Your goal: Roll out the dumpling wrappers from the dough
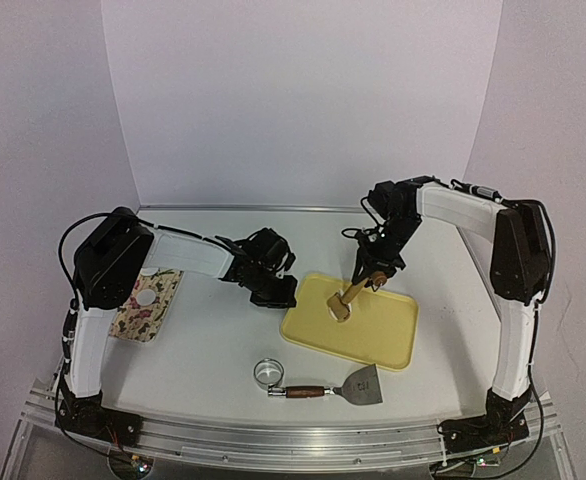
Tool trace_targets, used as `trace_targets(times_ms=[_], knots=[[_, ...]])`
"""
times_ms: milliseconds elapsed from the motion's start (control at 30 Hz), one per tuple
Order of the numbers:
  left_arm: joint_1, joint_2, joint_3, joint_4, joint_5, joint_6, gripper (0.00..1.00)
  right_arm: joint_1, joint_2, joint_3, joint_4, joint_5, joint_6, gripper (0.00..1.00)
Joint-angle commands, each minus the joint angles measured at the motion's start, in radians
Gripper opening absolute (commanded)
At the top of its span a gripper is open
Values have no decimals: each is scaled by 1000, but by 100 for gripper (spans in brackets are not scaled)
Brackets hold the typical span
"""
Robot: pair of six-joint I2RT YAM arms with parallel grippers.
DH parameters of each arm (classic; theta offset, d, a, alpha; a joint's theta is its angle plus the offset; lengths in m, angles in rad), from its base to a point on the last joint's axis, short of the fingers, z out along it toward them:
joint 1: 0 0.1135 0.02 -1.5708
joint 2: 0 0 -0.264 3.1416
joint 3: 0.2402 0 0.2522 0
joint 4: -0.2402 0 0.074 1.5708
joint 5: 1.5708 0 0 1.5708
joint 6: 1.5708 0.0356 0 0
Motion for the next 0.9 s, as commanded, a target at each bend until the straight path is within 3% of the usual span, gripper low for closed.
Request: trace_targets(times_ms=[0,867], knots=[[3,3,-34,-74,1,15,0,61,145,-68,36,144,16,0],[2,-8,-53,-65,1,11,0,83,124,-73,37,203,56,0]])
